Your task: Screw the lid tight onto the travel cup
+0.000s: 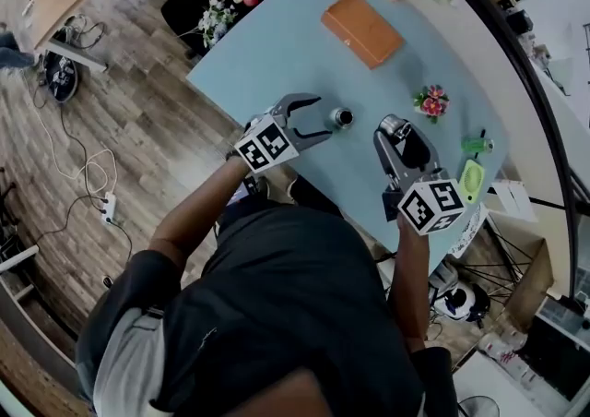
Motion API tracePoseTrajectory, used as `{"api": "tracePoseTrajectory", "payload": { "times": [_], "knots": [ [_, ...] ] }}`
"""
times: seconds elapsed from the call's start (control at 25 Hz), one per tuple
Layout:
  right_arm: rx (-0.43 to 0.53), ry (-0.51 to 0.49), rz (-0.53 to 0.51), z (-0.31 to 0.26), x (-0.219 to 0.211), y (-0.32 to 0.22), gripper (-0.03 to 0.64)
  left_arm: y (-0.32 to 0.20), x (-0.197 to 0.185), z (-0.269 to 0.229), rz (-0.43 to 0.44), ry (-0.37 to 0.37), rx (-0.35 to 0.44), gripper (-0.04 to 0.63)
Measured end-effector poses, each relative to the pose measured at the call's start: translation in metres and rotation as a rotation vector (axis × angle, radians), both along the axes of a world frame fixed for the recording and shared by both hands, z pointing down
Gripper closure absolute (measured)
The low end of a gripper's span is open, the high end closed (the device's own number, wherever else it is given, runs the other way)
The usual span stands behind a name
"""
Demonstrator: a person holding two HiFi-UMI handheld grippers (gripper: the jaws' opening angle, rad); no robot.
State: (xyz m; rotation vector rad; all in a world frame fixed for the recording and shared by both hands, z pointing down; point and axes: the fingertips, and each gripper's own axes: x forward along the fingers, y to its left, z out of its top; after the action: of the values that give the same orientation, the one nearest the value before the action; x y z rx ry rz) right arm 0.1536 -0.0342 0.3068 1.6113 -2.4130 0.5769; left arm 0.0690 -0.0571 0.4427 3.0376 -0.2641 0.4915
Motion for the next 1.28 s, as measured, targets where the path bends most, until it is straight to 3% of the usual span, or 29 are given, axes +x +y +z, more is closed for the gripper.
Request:
{"api": "tracePoseTrajectory", "payload": {
  "times": [0.44, 0.8, 1.28],
  "knots": [
    [-0.161, 0.061, -0.085, 0.078, -0.004, -0.020, 0.353, -0.002, 0.035, 0.069, 0.039, -0.073, -0.056, 0.213],
    [-0.283, 0.202, -0.195, 0.145, -0.007, -0.030, 0.353, -0.001, 0.065, 0.119, 0.067, -0.135, -0.083, 0.178],
    [-0.391, 0.373, -0.348, 0.214, -0.007, -0.034, 0.353, 0.000, 0.090, 0.158, 0.058, -0.153, -0.035, 0.176]
  ]
}}
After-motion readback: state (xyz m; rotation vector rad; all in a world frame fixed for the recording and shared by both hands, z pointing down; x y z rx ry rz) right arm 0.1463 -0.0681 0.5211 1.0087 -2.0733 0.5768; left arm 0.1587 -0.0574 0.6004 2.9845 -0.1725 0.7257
